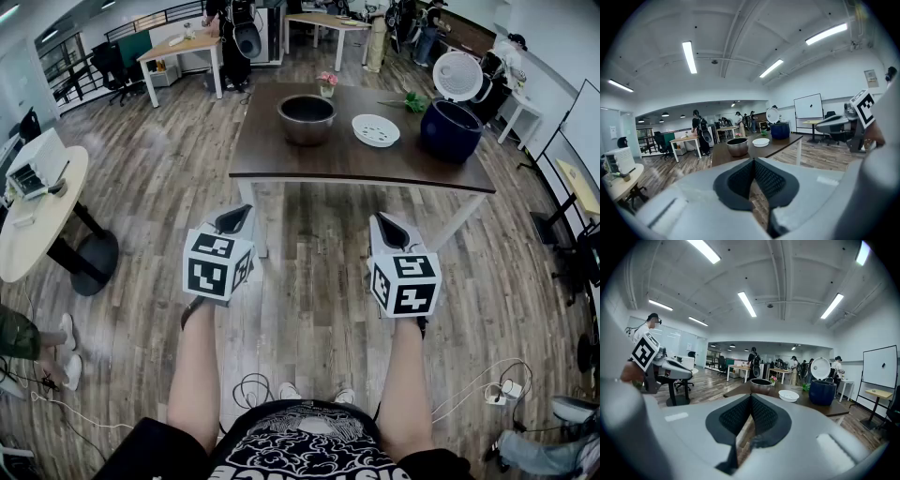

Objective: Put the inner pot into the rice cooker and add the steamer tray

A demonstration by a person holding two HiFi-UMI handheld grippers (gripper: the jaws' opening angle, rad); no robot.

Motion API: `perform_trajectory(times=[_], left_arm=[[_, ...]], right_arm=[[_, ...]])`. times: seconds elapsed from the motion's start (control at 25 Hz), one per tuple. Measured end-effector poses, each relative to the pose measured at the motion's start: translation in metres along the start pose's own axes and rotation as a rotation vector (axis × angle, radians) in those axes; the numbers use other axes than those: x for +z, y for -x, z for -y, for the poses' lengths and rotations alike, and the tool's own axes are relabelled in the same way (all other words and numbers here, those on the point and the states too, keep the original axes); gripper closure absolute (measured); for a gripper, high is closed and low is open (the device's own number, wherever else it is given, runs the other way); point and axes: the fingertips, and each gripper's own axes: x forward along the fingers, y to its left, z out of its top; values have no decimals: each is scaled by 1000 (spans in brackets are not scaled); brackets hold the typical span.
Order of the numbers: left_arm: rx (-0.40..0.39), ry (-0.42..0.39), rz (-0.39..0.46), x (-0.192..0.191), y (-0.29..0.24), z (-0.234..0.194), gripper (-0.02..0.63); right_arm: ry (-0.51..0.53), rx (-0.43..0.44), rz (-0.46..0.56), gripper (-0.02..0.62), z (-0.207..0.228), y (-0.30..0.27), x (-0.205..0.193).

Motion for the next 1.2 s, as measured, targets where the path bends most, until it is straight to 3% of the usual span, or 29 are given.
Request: perform_trajectory(times=[0.64, 0.76, 1.2], left_arm=[[3, 44, 39, -5, -2, -26, 606], [-4, 35, 33, -6, -6, -25, 561], [4, 46, 48, 4, -23, -31, 504]], right_arm=[[-8, -25, 4, 560, -19, -7, 4], [-18, -25, 9, 548, -18, -10, 5], [-34, 2, 21, 456, -11, -27, 10]])
